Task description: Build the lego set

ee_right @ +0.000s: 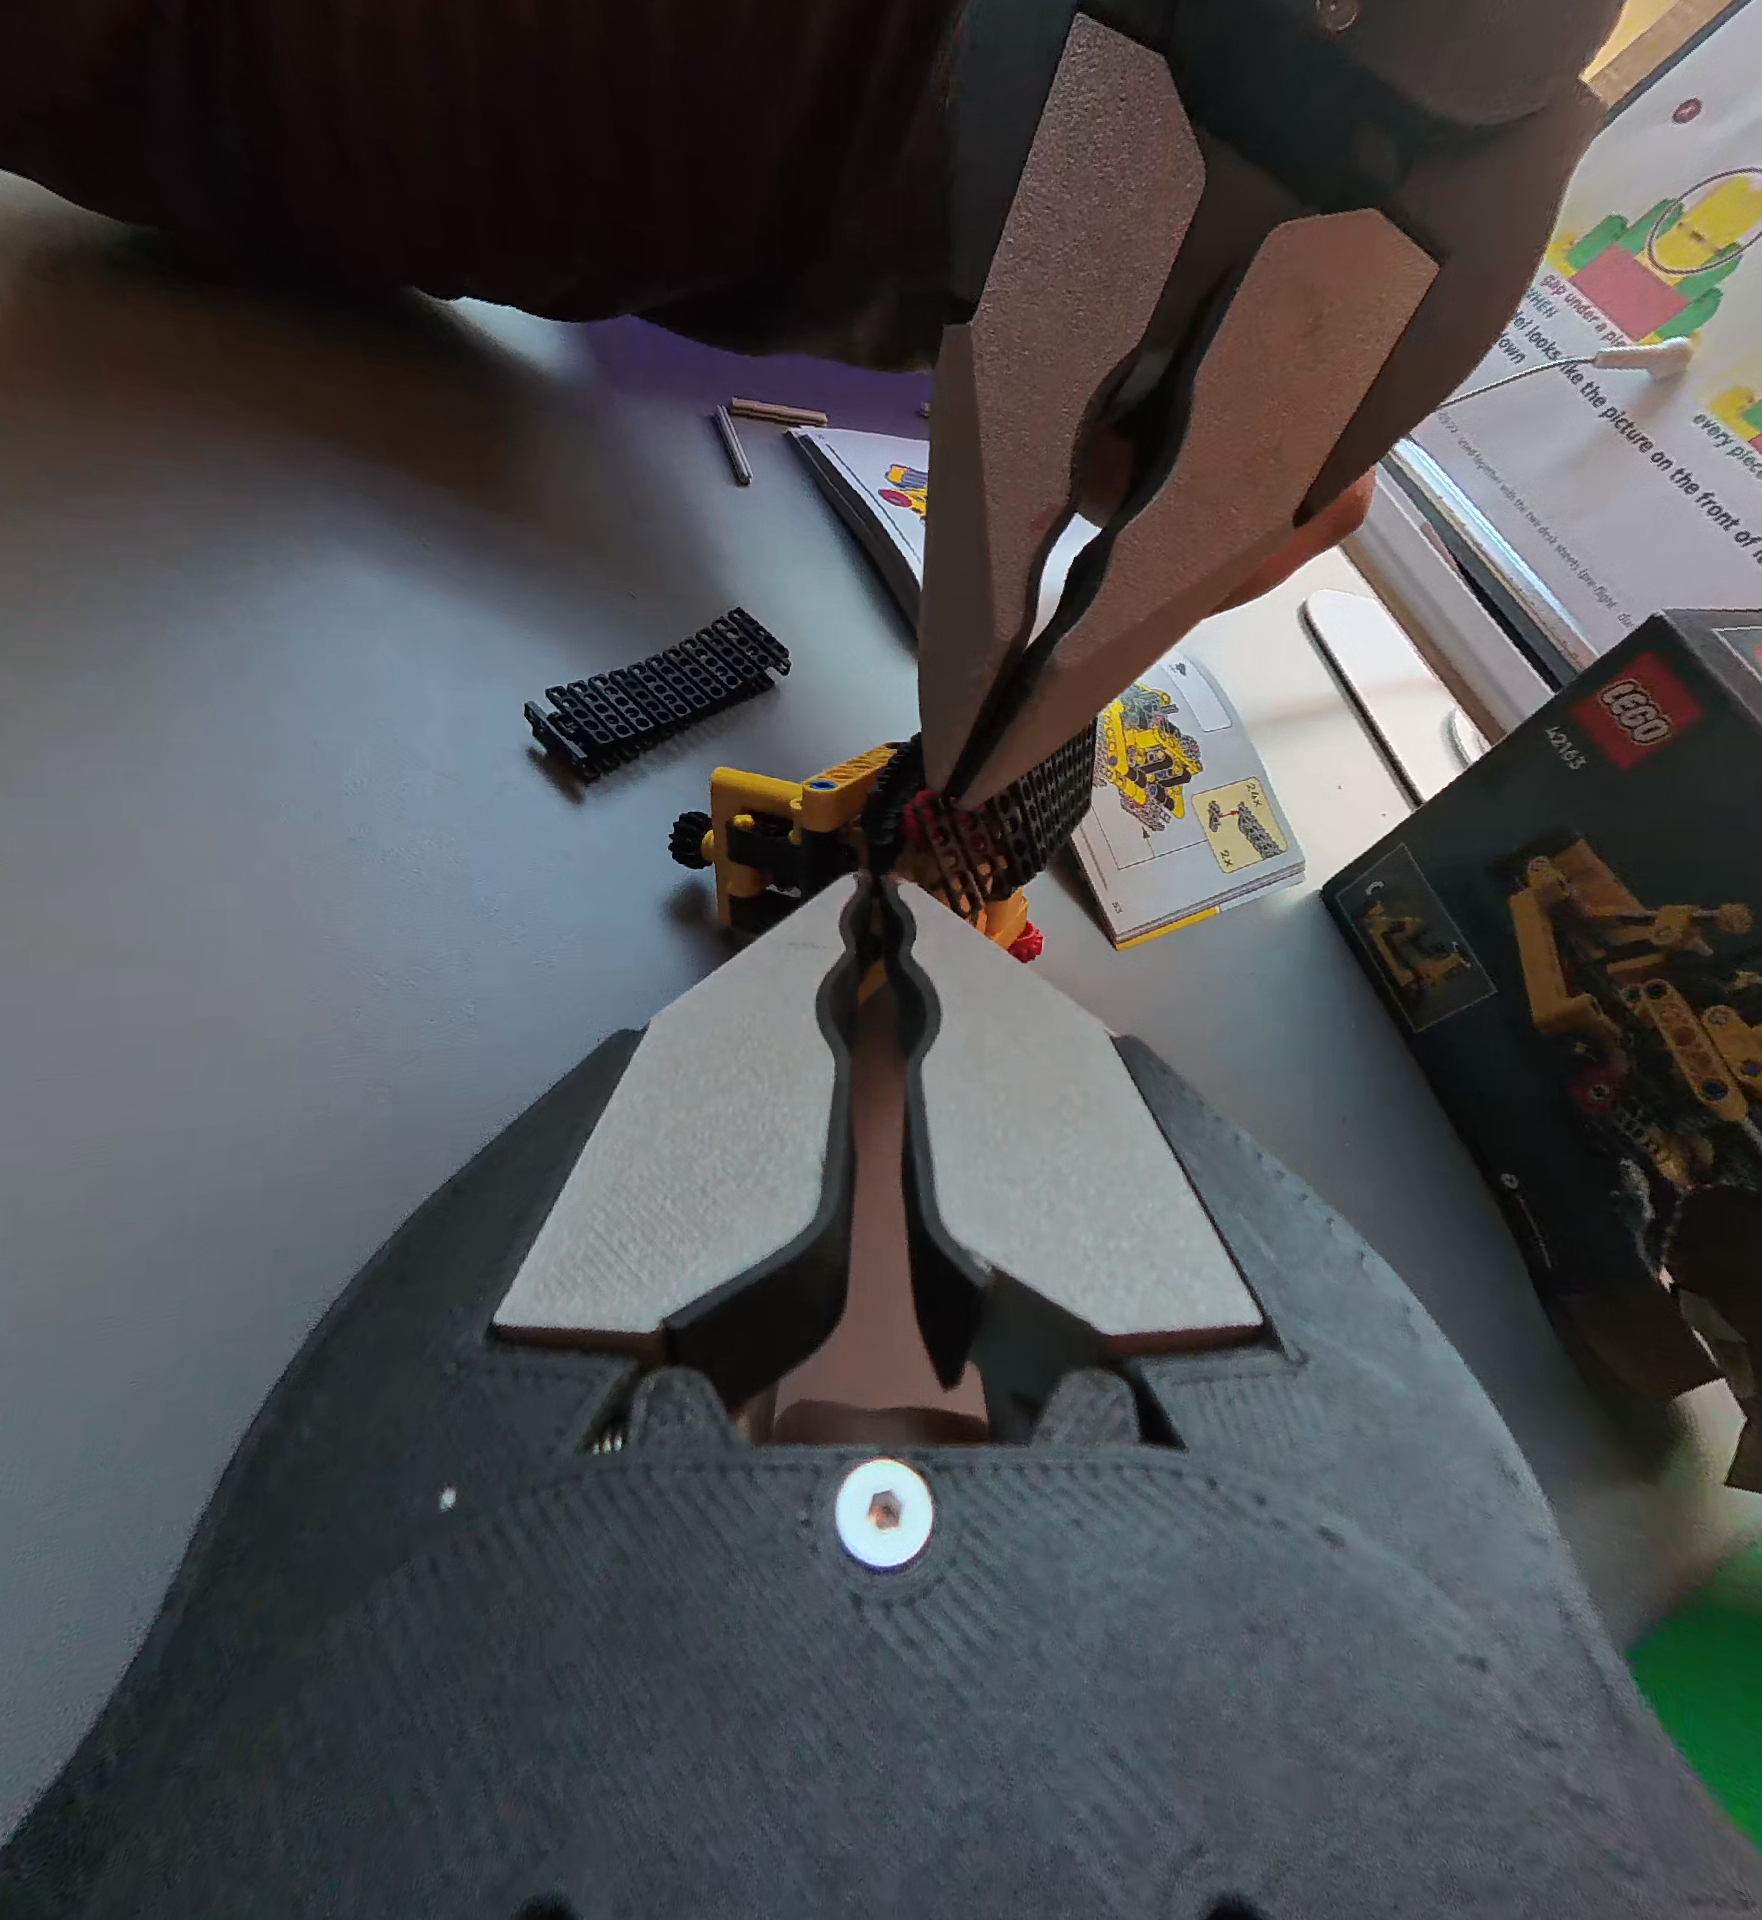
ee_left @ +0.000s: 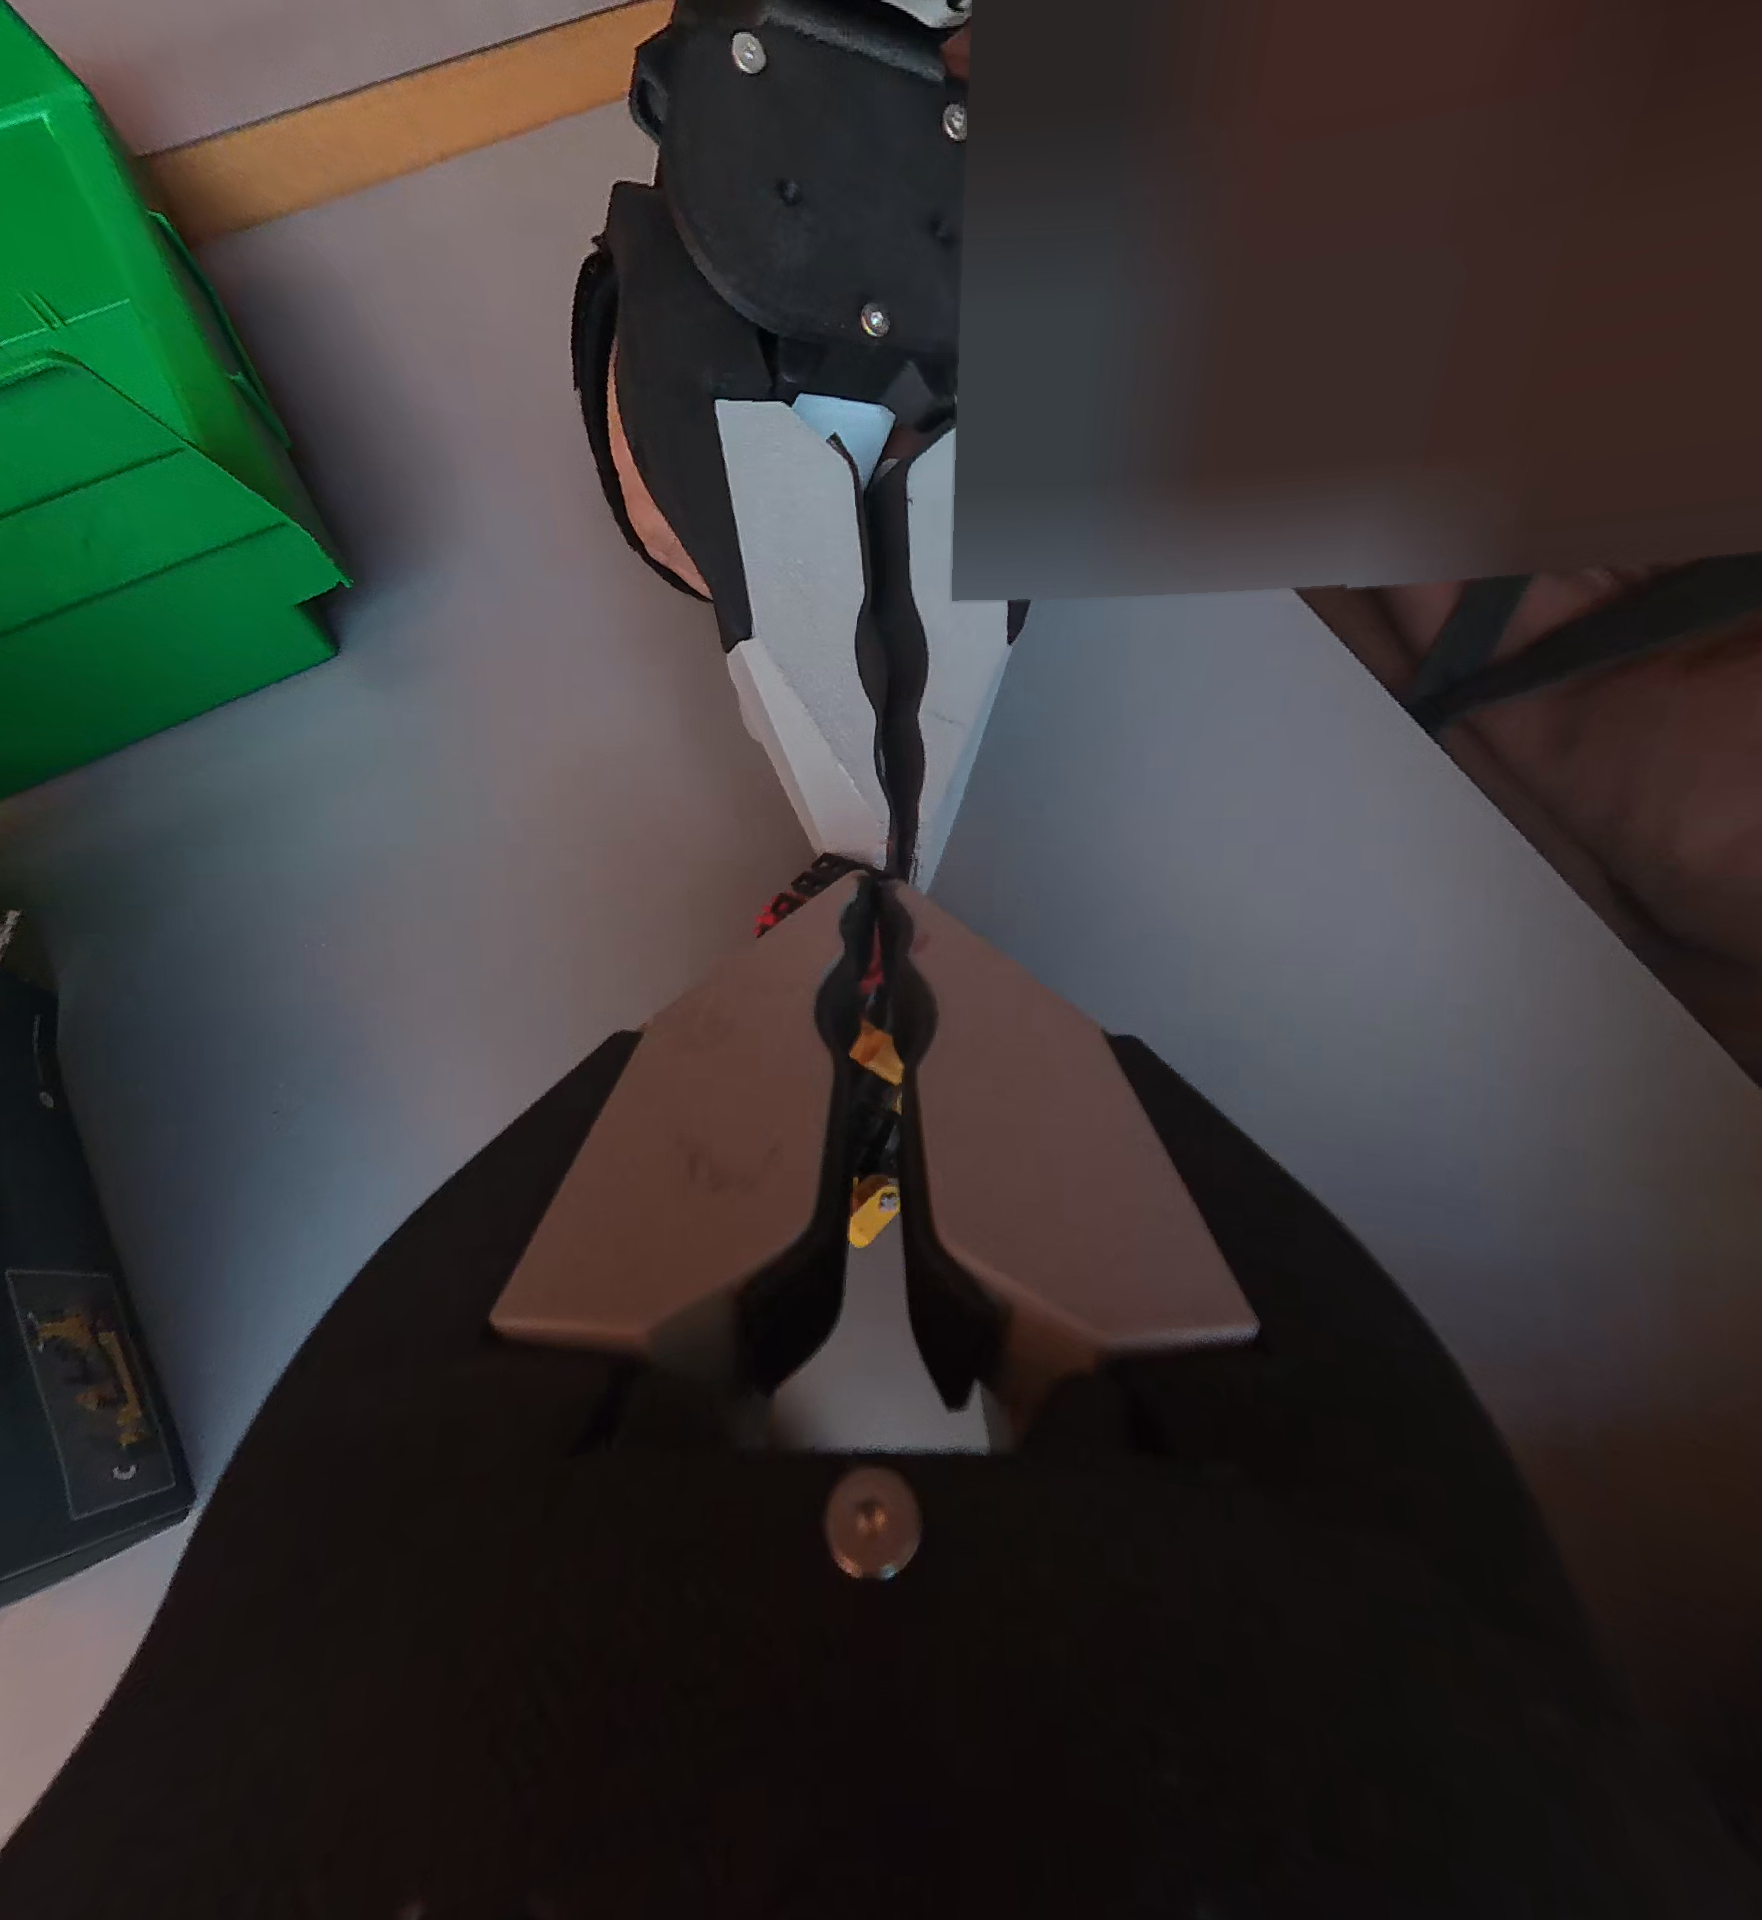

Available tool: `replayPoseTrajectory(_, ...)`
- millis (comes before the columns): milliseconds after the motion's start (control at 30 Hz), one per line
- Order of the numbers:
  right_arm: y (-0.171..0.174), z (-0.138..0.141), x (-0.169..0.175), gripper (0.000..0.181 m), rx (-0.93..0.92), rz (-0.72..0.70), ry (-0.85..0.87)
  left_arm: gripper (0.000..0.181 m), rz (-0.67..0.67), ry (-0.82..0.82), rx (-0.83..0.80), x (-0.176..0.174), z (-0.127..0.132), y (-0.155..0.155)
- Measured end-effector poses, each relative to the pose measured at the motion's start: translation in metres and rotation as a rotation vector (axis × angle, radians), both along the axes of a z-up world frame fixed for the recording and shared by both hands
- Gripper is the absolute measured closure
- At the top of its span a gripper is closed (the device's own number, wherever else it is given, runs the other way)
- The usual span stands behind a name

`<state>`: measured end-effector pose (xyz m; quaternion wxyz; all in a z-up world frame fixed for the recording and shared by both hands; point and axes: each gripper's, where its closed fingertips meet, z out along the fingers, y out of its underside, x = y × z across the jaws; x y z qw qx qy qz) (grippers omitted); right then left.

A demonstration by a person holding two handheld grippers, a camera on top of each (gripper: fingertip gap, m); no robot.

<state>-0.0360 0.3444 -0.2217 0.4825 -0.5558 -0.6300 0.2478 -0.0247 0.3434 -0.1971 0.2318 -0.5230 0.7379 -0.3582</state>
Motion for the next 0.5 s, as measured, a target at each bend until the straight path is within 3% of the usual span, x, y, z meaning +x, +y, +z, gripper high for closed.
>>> replayPoseTrajectory(333,-0.0035,-0.0033,0.0034,0.181,0.001,-0.019,-0.006,0.181,-0.072,0.062,0.039,-0.0002,-0.0053,-0.0100)
replayPoseTrajectory(500,-0.0017,0.0027,0.0101,0.181,0.019,-0.028,0.024,0.181,-0.028,0.044,0.087,0.0023,0.0009,-0.0047)
